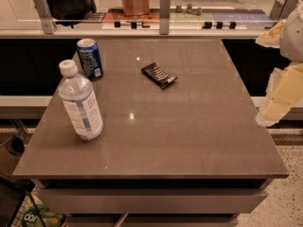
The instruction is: Knock blue plastic bottle over
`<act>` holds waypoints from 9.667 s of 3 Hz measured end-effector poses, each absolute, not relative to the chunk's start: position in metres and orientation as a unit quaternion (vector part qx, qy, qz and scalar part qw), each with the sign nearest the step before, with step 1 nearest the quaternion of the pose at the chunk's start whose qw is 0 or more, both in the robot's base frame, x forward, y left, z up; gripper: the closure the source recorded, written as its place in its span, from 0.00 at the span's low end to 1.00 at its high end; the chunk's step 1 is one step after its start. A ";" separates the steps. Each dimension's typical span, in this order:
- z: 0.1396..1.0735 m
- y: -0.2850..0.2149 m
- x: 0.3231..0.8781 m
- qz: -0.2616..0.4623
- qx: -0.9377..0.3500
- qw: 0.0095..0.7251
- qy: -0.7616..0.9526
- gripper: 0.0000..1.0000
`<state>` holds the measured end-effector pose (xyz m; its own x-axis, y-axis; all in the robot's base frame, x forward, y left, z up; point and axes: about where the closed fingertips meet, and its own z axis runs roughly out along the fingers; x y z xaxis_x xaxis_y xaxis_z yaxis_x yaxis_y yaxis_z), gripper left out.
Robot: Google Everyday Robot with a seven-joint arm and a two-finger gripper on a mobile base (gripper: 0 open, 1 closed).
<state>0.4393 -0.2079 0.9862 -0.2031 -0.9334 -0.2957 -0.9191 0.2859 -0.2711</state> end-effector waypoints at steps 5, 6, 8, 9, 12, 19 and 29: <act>1.017 -0.041 0.454 0.261 -0.553 0.486 0.625 0.00; 1.017 -0.041 0.454 0.260 -0.553 0.486 0.626 0.00; 0.983 -0.017 0.487 0.272 -0.526 0.499 0.633 0.00; 0.966 0.004 0.500 0.288 -0.511 0.516 0.625 0.00; 0.934 0.096 0.489 0.371 -0.495 0.528 0.582 0.00; 0.921 0.162 0.466 0.407 -0.460 0.553 0.564 0.71; 0.913 0.118 0.486 0.115 -0.604 0.282 0.737 1.00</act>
Offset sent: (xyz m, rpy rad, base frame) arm 0.0272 0.1169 0.0216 0.7375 -0.1273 0.1787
